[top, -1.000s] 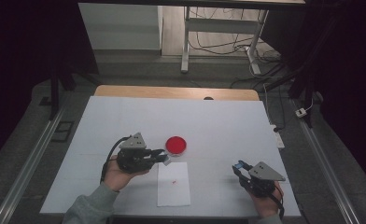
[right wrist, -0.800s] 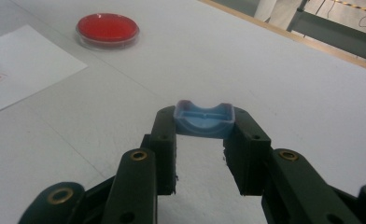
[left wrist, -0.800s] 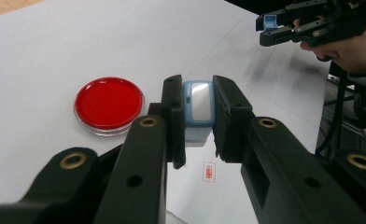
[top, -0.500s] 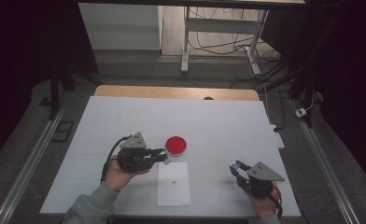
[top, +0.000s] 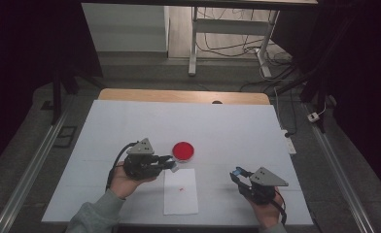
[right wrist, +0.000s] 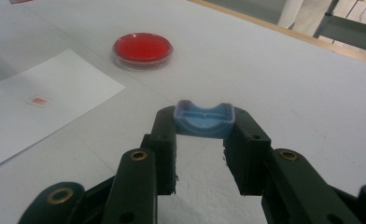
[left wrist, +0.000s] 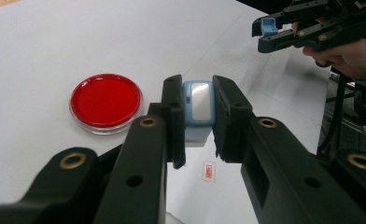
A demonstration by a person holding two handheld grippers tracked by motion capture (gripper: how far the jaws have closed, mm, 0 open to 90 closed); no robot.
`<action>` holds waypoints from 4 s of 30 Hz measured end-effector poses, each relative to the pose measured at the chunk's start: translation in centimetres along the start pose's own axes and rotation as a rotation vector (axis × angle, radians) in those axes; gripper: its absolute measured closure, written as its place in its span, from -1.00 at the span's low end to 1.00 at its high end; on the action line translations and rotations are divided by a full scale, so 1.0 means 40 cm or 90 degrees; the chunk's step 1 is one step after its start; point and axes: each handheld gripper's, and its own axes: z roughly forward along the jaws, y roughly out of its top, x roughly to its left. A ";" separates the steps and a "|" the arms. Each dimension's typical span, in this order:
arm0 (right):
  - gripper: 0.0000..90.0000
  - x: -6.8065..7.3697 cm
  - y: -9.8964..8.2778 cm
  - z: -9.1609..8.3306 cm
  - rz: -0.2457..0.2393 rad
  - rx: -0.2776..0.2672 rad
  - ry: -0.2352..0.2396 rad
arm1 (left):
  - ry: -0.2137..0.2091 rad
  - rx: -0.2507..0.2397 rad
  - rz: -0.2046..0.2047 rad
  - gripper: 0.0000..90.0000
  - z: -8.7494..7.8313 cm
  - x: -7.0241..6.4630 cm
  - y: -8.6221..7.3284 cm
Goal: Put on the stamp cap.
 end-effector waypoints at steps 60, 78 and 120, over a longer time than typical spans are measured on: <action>0.44 0.168 0.049 0.156 -0.068 0.012 0.061 | -0.014 -0.007 0.001 0.68 0.034 -0.025 0.010; 0.44 0.210 0.060 0.182 -0.089 0.006 0.060 | -0.030 -0.024 -0.008 0.68 0.054 -0.044 0.018; 0.44 0.252 0.072 0.199 -0.091 -0.006 0.030 | -0.027 -0.022 -0.022 0.68 0.096 -0.051 0.013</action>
